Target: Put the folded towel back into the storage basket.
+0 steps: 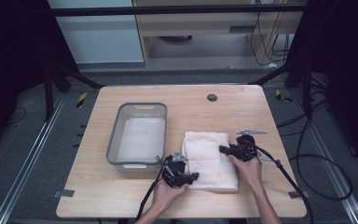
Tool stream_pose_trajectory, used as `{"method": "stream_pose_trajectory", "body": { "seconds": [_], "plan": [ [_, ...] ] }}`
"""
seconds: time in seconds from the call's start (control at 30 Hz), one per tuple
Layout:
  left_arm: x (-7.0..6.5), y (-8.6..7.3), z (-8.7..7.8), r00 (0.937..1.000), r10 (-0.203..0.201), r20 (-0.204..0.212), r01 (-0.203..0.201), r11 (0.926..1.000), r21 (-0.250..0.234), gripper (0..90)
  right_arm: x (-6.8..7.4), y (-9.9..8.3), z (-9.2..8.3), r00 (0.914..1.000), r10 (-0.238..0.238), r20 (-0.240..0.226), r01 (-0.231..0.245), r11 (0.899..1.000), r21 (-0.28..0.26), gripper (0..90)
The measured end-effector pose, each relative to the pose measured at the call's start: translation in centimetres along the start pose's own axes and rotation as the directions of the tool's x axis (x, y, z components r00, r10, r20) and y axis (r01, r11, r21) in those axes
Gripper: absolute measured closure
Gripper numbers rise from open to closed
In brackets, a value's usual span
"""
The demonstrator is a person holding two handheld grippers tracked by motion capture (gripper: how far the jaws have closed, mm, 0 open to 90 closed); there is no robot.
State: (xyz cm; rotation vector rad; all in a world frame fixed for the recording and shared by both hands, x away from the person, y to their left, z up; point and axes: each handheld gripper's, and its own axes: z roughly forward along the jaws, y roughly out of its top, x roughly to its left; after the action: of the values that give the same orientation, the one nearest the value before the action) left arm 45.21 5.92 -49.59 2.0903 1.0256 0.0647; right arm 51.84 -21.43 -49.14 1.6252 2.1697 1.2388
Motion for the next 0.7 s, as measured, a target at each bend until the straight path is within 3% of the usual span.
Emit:
{"method": "stream_pose_trajectory", "body": {
  "seconds": [0.23,0.53,0.7],
  "plan": [
    [0.0,-0.4,-0.5,0.9996,-0.011,0.027,0.012,0.9986,-0.051,69.9,0.0,0.2,-0.5,0.9998,0.009,-0.018,-0.009,1.0,-0.005,68.3],
    [-0.3,-0.4,-2.1,0.9987,0.021,0.046,-0.016,0.9959,-0.089,71.6,0.7,0.6,-1.4,0.9994,-0.005,-0.034,0.004,1.0,-0.014,69.0],
    [-0.8,0.0,-3.8,0.9979,0.028,0.058,-0.02,0.9915,-0.128,71.8,1.5,1.0,-2.8,0.9984,-0.018,-0.054,0.015,0.999,-0.051,69.0]
  ]
}}
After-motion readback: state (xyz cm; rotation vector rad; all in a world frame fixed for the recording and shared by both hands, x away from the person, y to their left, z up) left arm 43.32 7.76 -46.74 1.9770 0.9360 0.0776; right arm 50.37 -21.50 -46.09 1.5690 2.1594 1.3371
